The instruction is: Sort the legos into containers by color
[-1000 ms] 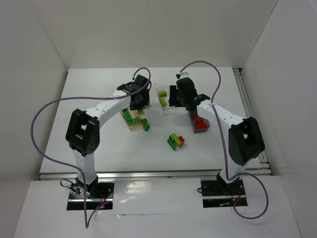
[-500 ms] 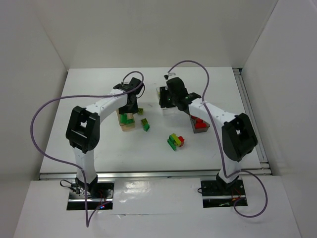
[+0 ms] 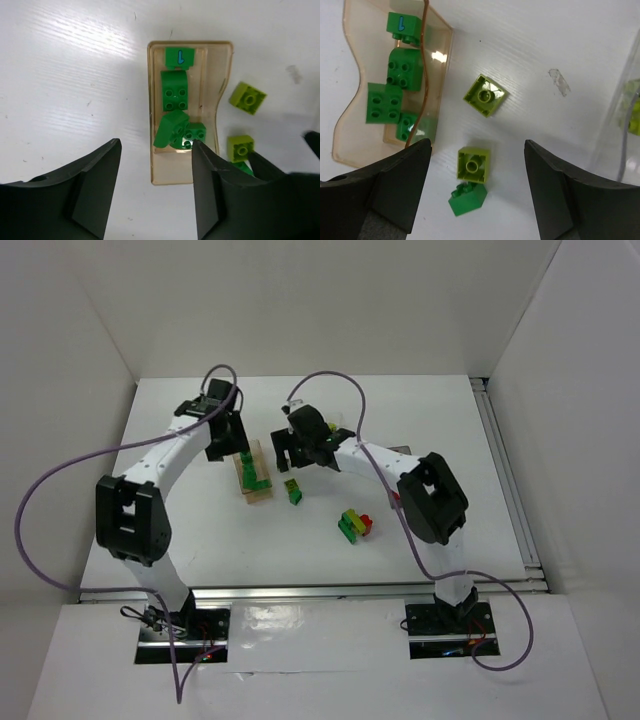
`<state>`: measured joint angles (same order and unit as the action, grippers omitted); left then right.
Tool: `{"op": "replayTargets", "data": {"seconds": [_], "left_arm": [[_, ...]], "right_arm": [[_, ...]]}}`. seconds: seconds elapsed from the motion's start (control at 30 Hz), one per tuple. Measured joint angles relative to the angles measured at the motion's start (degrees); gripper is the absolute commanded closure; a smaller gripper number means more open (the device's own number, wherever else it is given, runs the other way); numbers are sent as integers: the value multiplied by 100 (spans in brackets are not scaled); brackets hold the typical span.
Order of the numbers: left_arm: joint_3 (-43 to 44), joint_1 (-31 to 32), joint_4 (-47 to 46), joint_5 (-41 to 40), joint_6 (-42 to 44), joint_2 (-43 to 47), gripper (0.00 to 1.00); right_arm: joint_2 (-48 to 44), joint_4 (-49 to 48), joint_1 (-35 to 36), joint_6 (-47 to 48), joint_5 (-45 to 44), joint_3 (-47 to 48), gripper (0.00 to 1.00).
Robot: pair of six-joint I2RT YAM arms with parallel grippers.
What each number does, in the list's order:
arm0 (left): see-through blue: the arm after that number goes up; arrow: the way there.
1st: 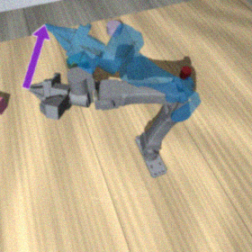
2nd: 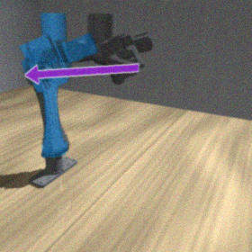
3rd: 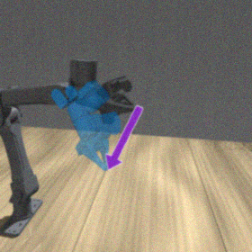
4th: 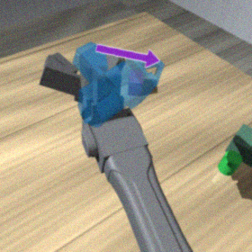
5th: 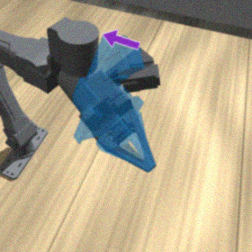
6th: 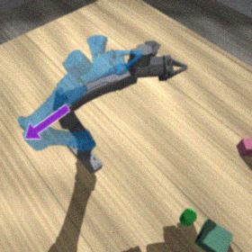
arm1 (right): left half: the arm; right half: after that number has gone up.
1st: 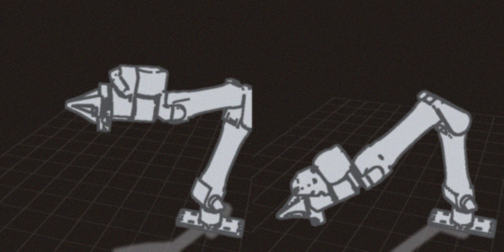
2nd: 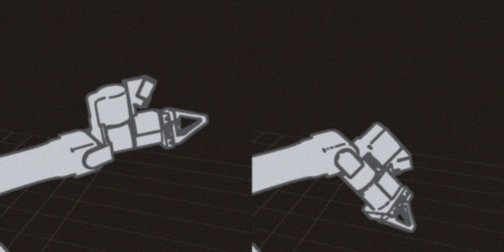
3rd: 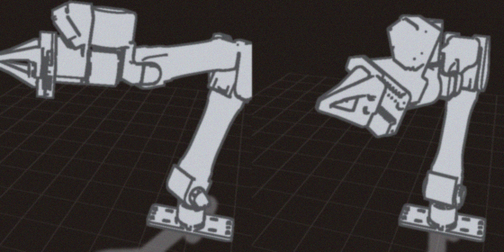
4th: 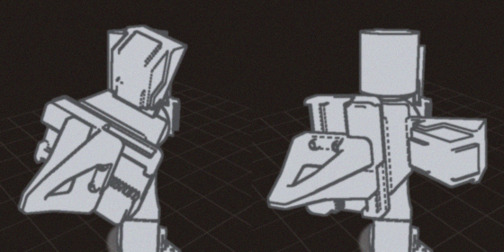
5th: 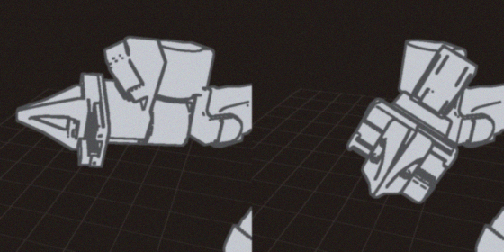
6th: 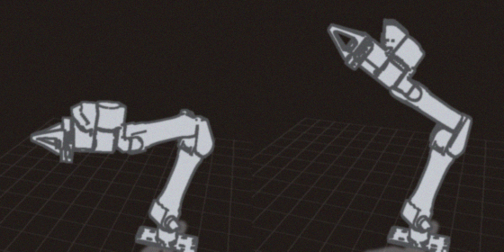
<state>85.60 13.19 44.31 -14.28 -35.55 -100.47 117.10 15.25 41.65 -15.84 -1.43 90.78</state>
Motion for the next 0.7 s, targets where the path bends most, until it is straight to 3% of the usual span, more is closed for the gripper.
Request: {"op": "replayTargets", "data": {"seconds": [0.33, 0.47, 0.63, 0.7], "left_arm": [[28, -1025, -238, 999, 260, 1633, 29], [24, -1102, -260, 1257, 317, 1794, 29], [-221, -1167, -323, 1460, 396, 1794, 29], [-317, -1178, -319, 1493, 398, 1786, 29]], "right_arm": [[1419, 258, 155, -153, -229, 1300, 20], [1847, 459, 245, -216, -518, 1803, 32], [1928, 586, 306, -284, -837, 1906, 61], [1921, 577, 313, -317, -966, 1902, 63]]}}
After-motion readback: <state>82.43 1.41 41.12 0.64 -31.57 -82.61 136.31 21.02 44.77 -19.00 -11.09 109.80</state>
